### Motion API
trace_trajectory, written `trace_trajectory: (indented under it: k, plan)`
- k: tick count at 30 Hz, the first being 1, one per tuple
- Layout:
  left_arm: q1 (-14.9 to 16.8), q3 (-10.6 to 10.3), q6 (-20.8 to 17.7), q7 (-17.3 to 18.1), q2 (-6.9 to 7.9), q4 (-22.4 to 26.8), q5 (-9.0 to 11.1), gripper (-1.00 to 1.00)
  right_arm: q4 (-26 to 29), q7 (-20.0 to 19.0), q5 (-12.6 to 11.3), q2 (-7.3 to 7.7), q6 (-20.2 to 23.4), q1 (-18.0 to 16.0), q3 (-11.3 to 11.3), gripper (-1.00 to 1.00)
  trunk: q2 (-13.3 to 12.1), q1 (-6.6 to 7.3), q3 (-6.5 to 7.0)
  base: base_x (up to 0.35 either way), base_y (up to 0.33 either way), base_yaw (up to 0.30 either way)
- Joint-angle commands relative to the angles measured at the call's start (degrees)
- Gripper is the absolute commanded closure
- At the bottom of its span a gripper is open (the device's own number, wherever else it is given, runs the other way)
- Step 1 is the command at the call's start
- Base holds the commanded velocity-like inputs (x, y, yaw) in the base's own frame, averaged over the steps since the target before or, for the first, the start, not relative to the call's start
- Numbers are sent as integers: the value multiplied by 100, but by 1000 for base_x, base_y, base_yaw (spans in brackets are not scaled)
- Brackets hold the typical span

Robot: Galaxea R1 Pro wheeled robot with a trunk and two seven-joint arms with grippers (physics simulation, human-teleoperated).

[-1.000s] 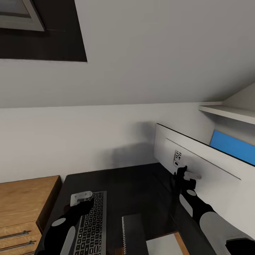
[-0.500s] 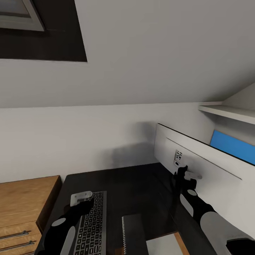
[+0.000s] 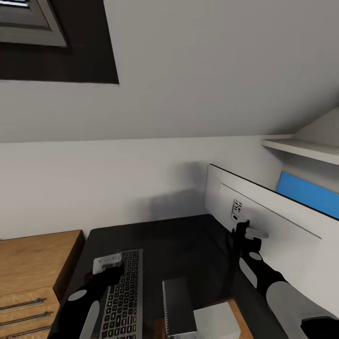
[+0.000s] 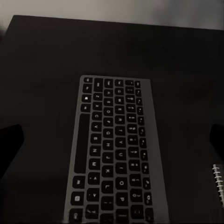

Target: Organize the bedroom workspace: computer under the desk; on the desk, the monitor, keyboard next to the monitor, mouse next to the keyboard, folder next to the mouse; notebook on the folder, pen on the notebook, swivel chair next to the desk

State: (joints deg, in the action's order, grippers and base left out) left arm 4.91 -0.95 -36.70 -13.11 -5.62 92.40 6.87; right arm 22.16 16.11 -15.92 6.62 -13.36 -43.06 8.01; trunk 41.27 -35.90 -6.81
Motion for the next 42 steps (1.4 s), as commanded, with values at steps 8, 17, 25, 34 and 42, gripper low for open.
trace_trajectory:
  k: [8,17,25,34,42]
  plan:
    - [4,7,-21,-51,0,8,60,-100,5,41,-42,5,-35,-9,60,100,9,1,-9,-225,0,0]
    - [4,7,-21,-51,0,15,60,-100,-3,41,-42,6,-35,-8,60,100,9,1,-9,-226,0,0]
    - [6,7,-21,-51,0,15,60,-100,-10,41,-50,9,-35,-5,60,100,9,1,-9,-226,0,0]
    - [4,-1,-21,-51,0,15,60,-100,-10,41,-51,11,-35,-7,60,100,9,1,-9,-226,0,0]
    - [5,-1,-21,-51,0,15,60,-100,-10,41,-51,8,-35,-7,60,100,9,1,-9,-223,0,0]
